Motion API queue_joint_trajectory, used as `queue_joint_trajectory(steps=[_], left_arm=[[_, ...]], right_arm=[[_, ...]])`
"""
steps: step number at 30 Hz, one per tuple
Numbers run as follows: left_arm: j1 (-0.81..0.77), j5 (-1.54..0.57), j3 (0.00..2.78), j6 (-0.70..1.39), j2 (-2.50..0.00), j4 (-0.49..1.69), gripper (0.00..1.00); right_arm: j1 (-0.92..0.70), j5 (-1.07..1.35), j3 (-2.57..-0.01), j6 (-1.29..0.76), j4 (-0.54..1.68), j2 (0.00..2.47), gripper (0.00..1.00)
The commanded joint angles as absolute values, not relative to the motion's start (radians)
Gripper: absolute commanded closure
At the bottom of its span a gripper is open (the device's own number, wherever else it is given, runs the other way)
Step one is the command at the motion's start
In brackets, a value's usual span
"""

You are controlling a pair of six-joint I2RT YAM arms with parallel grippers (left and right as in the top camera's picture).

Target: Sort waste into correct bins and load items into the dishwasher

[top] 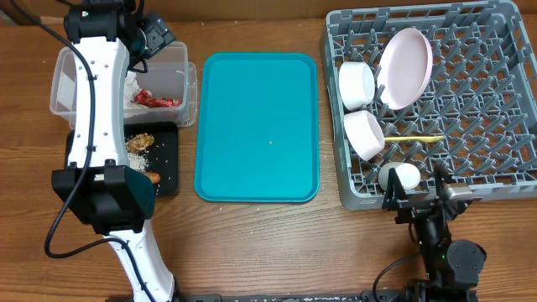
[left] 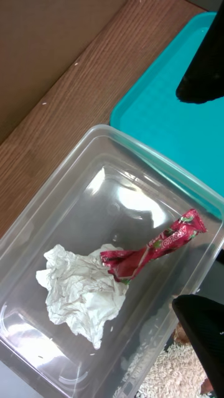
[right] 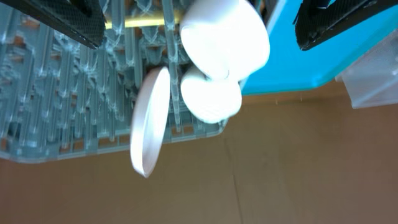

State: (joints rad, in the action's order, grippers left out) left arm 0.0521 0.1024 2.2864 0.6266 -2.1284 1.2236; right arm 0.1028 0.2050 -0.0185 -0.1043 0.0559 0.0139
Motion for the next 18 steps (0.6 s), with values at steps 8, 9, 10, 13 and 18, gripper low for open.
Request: queue_joint_trajectory(steps=[8, 9, 10, 13, 18], left_arm=[[0.045, 0.112, 2.315, 0.635, -2.126, 1.223, 0.0], [0.045, 0.112, 2.315, 0.635, -2.126, 1.223, 0.0], [0.045, 0.111, 2.315, 0.636, -2.126, 1.223, 0.0], [0.045, 0.112, 2.315, 0.636, -2.126, 1.223, 0.0], [0.045, 0.112, 2.315, 0.636, -2.126, 1.223, 0.0]], right_arm=[[0.097, 0.2, -0.007, -0.108, 0.065, 0.002, 0.0], [0.097, 0.204, -0.007, -0.108, 0.065, 0.002, 0.0], [0.097, 0.204, -0.007, -0.108, 0.065, 0.002, 0.0], [0.097, 0.203, -0.007, -0.107, 0.065, 0.002, 0.0], [0.097, 0.167, -0.008, -0.104, 0.066, 0.002, 0.0]])
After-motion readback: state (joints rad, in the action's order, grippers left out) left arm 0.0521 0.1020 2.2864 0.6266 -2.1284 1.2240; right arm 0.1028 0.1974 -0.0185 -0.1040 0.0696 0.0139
